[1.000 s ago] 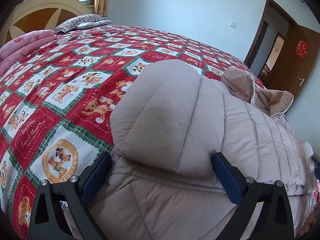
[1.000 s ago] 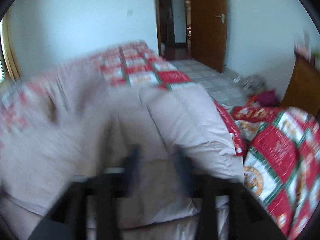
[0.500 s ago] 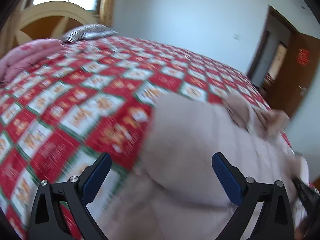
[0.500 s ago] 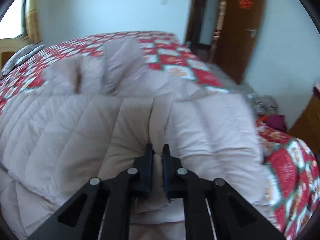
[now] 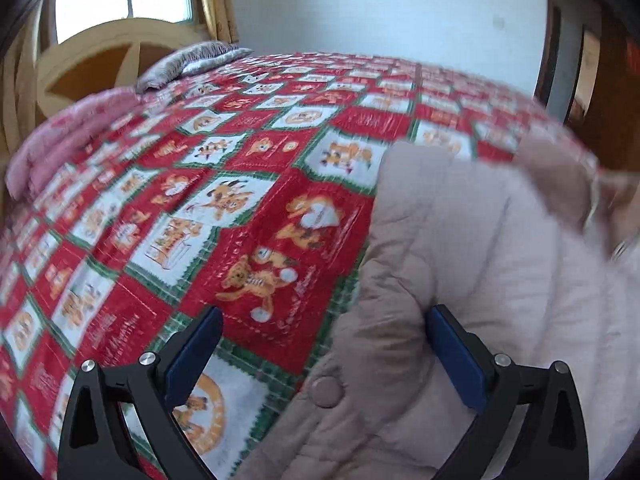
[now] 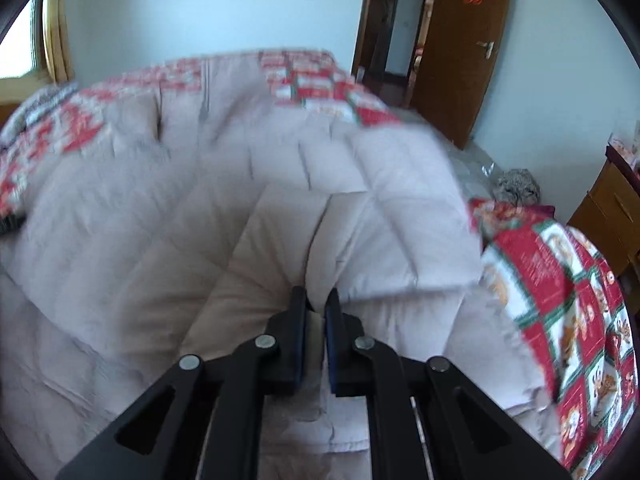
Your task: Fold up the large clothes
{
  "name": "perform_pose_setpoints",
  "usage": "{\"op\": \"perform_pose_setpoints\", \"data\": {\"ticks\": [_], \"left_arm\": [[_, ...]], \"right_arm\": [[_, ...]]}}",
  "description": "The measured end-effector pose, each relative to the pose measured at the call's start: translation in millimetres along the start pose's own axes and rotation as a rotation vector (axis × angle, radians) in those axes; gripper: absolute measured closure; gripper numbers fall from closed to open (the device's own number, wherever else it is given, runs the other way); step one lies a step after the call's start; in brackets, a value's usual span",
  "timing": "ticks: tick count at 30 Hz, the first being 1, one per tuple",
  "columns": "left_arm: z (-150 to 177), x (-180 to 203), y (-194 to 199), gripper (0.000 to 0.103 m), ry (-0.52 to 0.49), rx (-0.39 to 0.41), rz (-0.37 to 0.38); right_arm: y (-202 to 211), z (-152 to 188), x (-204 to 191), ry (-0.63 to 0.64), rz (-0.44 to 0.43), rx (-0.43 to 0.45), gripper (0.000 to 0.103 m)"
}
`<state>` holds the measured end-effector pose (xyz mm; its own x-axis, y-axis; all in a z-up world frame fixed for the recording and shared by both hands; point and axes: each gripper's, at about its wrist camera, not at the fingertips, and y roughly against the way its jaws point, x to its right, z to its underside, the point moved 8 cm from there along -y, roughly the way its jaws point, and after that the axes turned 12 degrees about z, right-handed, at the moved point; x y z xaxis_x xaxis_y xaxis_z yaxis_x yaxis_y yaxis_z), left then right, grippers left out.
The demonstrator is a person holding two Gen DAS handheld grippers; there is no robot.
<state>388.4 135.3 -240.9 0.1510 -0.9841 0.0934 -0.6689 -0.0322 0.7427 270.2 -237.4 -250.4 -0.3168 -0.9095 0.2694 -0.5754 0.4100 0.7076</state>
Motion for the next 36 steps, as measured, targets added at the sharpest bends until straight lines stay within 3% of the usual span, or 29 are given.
{"op": "perform_pose_setpoints", "data": {"ticks": [5, 7, 9, 11, 14, 16, 19, 25, 28, 29, 31, 32, 36], "left_arm": [[5, 6, 0, 0.001, -0.067, -0.01, -0.077], [4, 4, 7, 0.001, -0.069, -0.012, -0.061], [-1, 4, 23, 0.001, -0.083, 0.012, -0.018], [-17, 4, 47, 0.001, -0.107, 0.099, -0.001], [-55, 23, 71, 0.001, -0.133, 0.168, 0.067], [-78, 41, 69, 0.001, -0.13, 0.153, 0.137], [-110, 73, 52, 0.001, -0.118, 0.105, 0.237], [-147, 118, 17, 0.001, -0.186, 0.054, 0.215], [-153, 129, 6, 0.001, -0.175, 0.037, 0.259], [-155, 130, 2, 0.001, -0.17, 0.034, 0.269], [-156, 136, -6, 0.001, -0.167, 0.025, 0.284], [-156, 141, -10, 0.001, -0.174, 0.018, 0.289], [-153, 162, -22, 0.001, -0.243, 0.022, 0.267]], "right_arm": [[-3, -5, -8, 0.067, 0.07, 0.031, 0.088], [4, -4, -2, 0.08, 0.09, 0.031, 0.076], [30, -9, 18, 0.01, 0.054, 0.09, 0.035], [55, -30, 37, -0.066, 0.017, 0.195, 0.015], [68, -72, 38, -0.077, -0.037, 0.222, 0.014], [62, -101, 25, -0.087, -0.116, 0.187, 0.014], [43, -144, 2, -0.095, -0.158, 0.149, 0.015], [12, -196, -49, -0.049, -0.226, 0.079, 0.015], [-18, -210, -70, 0.028, -0.173, 0.018, 0.016], [-33, -207, -73, 0.051, -0.165, -0.024, 0.023], [-49, -197, -70, 0.079, -0.167, -0.086, 0.064], [-59, -187, -62, 0.078, -0.159, -0.118, 0.096], [-84, -140, -18, 0.006, -0.135, -0.163, 0.095]]}}
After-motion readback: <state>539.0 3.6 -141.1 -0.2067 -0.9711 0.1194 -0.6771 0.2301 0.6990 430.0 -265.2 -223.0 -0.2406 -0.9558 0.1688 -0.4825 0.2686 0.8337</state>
